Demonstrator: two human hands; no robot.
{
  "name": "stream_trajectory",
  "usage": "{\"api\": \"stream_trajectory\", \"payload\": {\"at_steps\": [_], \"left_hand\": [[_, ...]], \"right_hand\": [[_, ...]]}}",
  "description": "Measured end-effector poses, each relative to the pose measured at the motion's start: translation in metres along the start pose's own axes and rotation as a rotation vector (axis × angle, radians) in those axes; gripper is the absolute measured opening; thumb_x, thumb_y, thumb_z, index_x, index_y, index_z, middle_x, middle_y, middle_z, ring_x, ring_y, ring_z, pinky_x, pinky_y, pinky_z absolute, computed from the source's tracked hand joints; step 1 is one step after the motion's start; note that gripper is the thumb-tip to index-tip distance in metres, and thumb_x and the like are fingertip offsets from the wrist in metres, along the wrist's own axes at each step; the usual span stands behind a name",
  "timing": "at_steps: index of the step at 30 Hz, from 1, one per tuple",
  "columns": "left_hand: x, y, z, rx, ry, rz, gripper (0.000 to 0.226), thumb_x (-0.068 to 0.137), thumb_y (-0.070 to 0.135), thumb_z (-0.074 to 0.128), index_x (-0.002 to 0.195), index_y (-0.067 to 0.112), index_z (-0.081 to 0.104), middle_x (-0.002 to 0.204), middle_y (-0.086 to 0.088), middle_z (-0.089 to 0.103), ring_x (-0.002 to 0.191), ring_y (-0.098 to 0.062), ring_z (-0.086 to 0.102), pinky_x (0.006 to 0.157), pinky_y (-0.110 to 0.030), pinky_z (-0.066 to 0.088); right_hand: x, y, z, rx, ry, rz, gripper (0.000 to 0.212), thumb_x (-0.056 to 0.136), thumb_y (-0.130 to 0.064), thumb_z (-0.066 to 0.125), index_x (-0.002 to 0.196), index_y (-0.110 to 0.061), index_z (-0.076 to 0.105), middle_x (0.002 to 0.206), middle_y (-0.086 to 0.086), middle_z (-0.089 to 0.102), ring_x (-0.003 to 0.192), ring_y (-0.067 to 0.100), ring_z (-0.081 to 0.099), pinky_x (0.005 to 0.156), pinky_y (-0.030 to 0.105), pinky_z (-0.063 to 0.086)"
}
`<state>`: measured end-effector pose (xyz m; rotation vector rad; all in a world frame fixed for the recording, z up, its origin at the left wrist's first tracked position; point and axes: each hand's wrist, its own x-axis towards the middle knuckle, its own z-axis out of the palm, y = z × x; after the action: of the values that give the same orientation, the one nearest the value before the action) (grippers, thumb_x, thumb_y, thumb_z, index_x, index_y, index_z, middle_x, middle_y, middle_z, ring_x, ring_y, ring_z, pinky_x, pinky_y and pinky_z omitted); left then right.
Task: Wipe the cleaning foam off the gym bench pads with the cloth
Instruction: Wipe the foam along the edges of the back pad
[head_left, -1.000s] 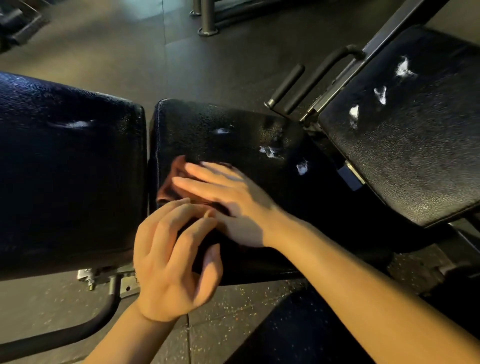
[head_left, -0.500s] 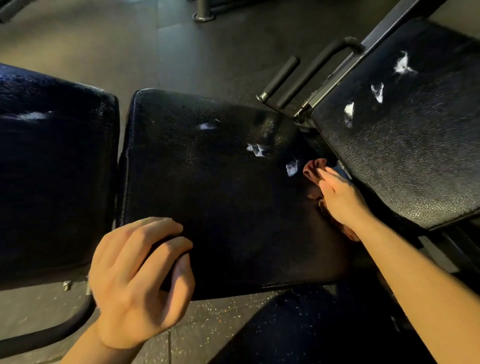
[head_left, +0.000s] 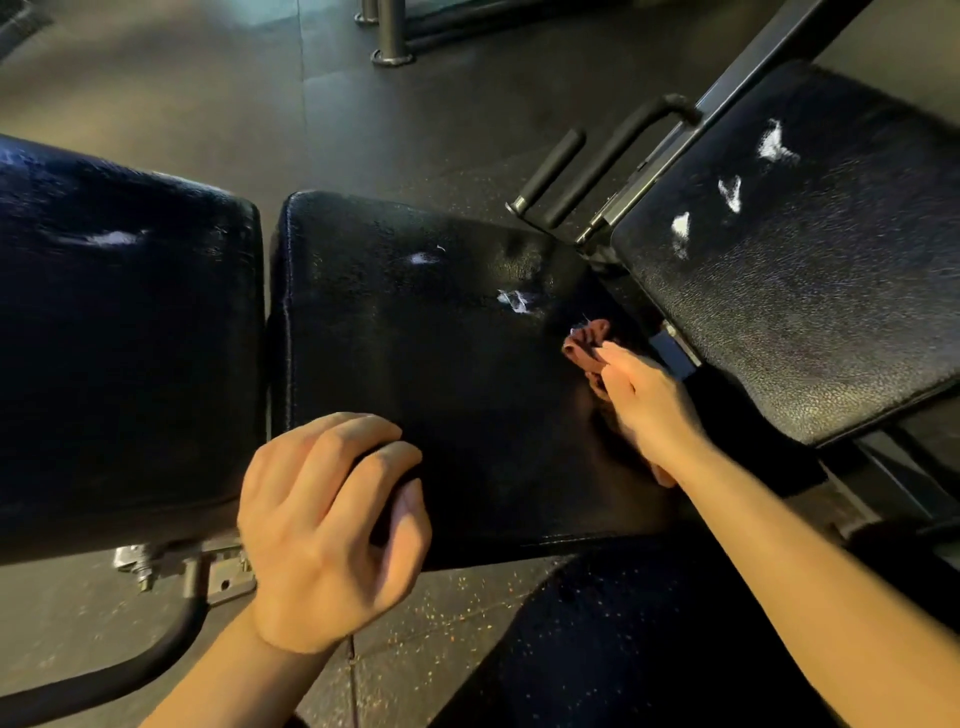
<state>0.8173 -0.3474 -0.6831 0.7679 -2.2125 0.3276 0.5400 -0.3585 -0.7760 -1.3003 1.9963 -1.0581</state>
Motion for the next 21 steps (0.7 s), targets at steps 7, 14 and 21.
{"api": "stream_trajectory", "payload": {"at_steps": [7,14,21], "left_hand": [[-0.001,0.001,-0.002,-0.026,0.039,-0.037,0.034,0.098,0.036,0.039,0.107,0.010,0.059,0.099,-0.014,0.066,0.097,-0.028,0.057,0.087,-0.032,0.036],[0.000,0.000,-0.004,-0.056,0.015,-0.022,0.040,0.099,0.038,0.033,0.116,0.009,0.054,0.115,-0.020,0.061,0.119,-0.033,0.050,0.106,-0.038,0.031],[-0.003,0.002,-0.001,-0.023,0.010,0.025,0.047,0.098,0.032,0.034,0.096,0.007,0.074,0.099,-0.015,0.068,0.103,-0.026,0.058,0.095,-0.026,0.036]], "right_hand": [[-0.077,-0.096,0.037,0.033,-0.017,-0.487,0.033,0.092,-0.014,0.050,0.121,-0.008,0.065,0.128,0.001,0.058,0.123,0.003,0.042,0.105,0.003,0.021],[-0.055,-0.132,0.047,0.061,-0.179,-0.757,0.037,0.086,0.005,0.050,0.120,0.001,0.063,0.131,0.019,0.057,0.127,0.019,0.042,0.114,0.012,0.014],[-0.017,0.035,-0.017,-0.003,0.052,-0.128,0.035,0.094,-0.008,0.045,0.127,-0.003,0.057,0.133,0.005,0.052,0.128,0.027,0.048,0.106,0.015,0.029]]}}
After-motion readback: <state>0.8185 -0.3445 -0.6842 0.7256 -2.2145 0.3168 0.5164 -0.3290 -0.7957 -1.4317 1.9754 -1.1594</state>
